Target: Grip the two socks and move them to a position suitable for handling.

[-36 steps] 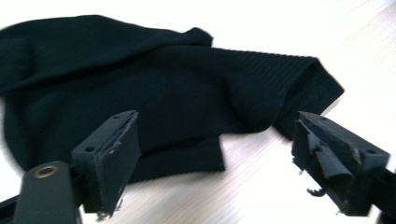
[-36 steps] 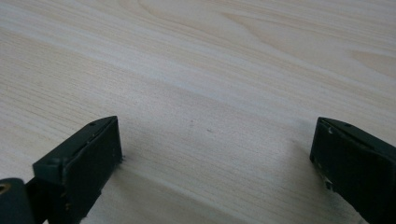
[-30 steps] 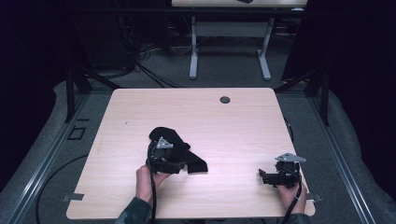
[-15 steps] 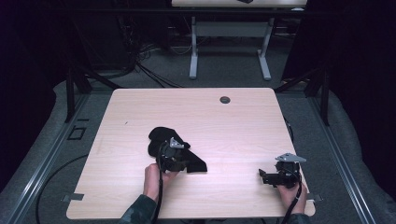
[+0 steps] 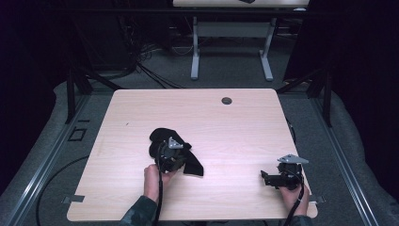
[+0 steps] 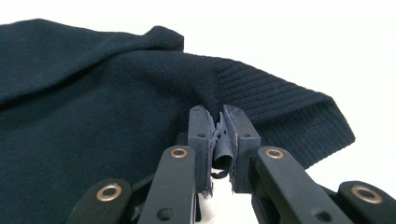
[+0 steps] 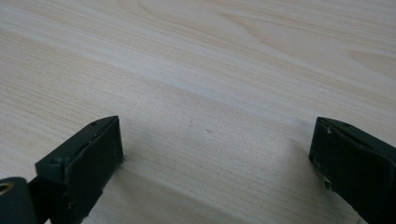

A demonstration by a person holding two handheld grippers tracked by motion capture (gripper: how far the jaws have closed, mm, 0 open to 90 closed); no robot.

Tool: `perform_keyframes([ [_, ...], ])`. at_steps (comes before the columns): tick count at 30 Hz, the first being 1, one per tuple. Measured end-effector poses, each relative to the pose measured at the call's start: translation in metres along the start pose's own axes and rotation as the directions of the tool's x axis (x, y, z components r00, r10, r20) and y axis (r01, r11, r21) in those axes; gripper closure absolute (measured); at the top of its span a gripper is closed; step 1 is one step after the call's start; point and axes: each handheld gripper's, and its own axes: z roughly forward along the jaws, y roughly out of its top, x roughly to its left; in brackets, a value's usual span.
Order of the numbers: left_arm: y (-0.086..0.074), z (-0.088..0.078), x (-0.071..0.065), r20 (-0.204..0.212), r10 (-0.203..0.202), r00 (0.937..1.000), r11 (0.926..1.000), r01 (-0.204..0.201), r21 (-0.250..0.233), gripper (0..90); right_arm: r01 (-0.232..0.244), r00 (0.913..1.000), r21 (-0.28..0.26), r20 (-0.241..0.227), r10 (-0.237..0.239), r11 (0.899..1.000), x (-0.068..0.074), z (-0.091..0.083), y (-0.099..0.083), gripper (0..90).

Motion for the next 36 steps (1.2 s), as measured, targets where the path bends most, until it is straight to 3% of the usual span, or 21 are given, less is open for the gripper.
perform_keyframes([
  [6,0.009,-0.029,-0.002,-0.032,-0.002,0.9995,0.9981,0.000,-0.061,81.5,-0.001,1.0000,-0.001,0.000,0.001,1.000,0.000,0.000,0.000,2.4],
  [21,0.009,-0.065,-0.028,-0.007,0.016,0.9998,0.9963,-0.017,-0.084,80.9,-0.001,1.0000,-0.002,0.004,0.001,1.000,0.000,0.000,0.000,2.5],
  [29,-0.012,-0.073,-0.057,0.050,0.023,0.9985,0.9964,-0.019,-0.083,80.0,-0.001,1.0000,-0.002,0.004,0.001,1.000,0.000,0.000,0.000,2.6],
  [32,-0.024,-0.070,-0.068,0.070,0.028,0.9971,0.9975,-0.023,-0.067,79.6,-0.001,1.0000,-0.001,0.002,0.001,1.000,0.000,0.000,0.000,2.5],
  [36,-0.044,-0.056,-0.078,0.102,0.001,0.9948,0.9997,0.001,-0.023,78.2,-0.002,1.0000,-0.003,0.005,0.002,1.000,0.000,0.000,0.000,2.6],
])
